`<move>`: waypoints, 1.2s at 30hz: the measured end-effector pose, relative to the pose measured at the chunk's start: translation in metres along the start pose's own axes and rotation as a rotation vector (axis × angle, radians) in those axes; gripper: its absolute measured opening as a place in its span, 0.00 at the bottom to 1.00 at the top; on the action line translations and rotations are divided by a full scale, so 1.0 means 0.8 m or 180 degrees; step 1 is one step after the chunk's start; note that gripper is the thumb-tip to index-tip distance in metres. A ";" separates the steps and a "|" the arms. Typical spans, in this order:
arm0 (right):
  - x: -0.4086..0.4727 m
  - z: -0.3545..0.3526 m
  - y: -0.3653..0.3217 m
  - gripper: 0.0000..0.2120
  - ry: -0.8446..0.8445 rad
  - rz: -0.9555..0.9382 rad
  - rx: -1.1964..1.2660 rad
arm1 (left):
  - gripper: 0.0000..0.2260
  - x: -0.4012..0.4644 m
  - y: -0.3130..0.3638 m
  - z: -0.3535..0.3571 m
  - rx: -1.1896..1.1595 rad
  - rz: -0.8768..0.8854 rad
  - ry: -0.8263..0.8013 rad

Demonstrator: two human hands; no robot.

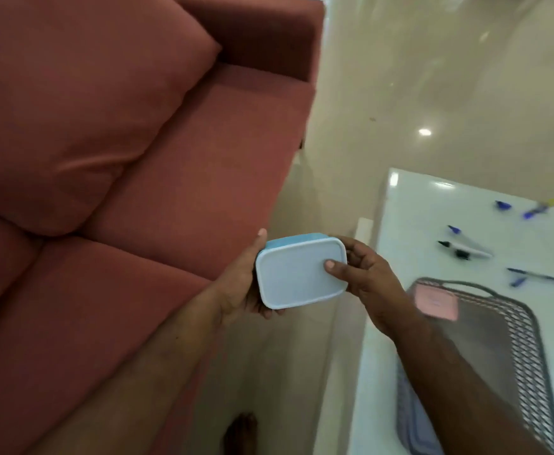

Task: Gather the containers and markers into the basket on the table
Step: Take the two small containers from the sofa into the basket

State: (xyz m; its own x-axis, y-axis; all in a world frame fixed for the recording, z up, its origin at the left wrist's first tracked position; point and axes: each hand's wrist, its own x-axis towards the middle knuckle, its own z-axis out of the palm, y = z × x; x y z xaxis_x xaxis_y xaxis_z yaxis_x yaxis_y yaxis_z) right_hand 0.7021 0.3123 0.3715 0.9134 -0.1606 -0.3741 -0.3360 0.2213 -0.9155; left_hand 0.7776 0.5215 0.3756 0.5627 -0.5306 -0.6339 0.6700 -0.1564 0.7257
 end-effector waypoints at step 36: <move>-0.116 -0.280 0.229 0.05 0.2572 0.0936 -0.0141 | 0.13 0.125 -0.179 0.302 0.5522 0.1570 0.0254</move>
State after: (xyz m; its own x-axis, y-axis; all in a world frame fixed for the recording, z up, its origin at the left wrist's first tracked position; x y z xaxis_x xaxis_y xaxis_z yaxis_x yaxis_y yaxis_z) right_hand 0.5047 0.1524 0.2055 0.3495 -0.7418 -0.5724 -0.5574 0.3264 -0.7634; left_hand 0.6211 0.2891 0.2732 0.5869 -0.7639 -0.2683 -0.7339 -0.6419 0.2224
